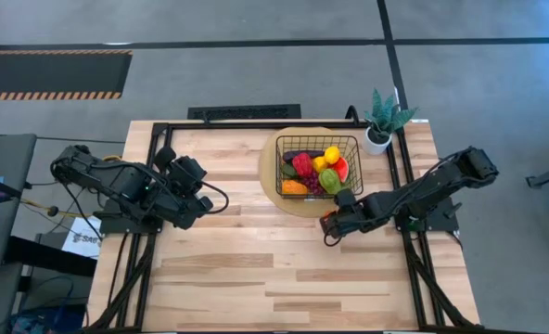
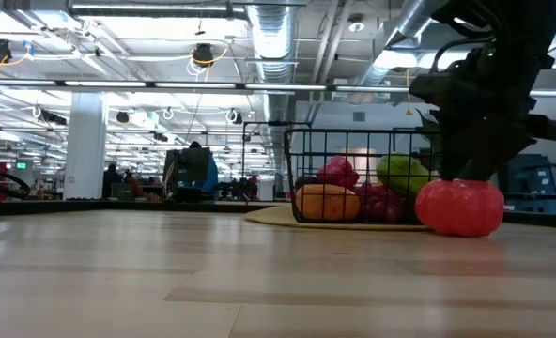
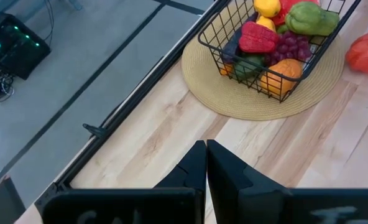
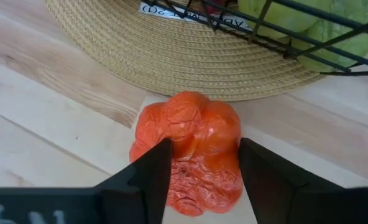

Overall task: Build produce basket
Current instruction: Put the orange pumpkin into the wire basket

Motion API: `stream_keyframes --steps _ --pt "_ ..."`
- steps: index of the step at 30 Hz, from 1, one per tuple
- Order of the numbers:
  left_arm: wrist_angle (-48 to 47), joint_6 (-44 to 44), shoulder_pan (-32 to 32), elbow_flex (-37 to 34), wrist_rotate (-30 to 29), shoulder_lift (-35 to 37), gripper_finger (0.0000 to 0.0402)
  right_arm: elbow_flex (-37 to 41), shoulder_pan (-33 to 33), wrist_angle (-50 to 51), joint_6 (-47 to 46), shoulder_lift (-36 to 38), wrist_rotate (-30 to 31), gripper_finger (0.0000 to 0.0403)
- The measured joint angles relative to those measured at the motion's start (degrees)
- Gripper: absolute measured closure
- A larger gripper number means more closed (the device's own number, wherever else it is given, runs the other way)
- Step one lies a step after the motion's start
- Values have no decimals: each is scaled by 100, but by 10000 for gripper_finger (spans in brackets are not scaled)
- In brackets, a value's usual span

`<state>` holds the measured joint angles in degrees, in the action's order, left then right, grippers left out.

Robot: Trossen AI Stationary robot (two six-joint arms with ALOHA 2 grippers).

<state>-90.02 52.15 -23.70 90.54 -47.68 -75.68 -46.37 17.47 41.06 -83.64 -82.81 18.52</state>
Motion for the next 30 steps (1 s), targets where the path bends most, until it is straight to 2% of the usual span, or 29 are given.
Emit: stream_keyframes --steps 9,18,21,30 --pt "0 12 2 0 -2 -2 401 0 11 32 167 -70 9 320" --pt "0 13 0 0 -2 -2 401 14 11 106 284 -85 -37 395" --pt "2 14 2 0 -2 -2 401 80 12 112 308 -187 -313 398" --pt "0 56 0 0 -2 -4 401 41 105 -89 222 -262 -385 398"
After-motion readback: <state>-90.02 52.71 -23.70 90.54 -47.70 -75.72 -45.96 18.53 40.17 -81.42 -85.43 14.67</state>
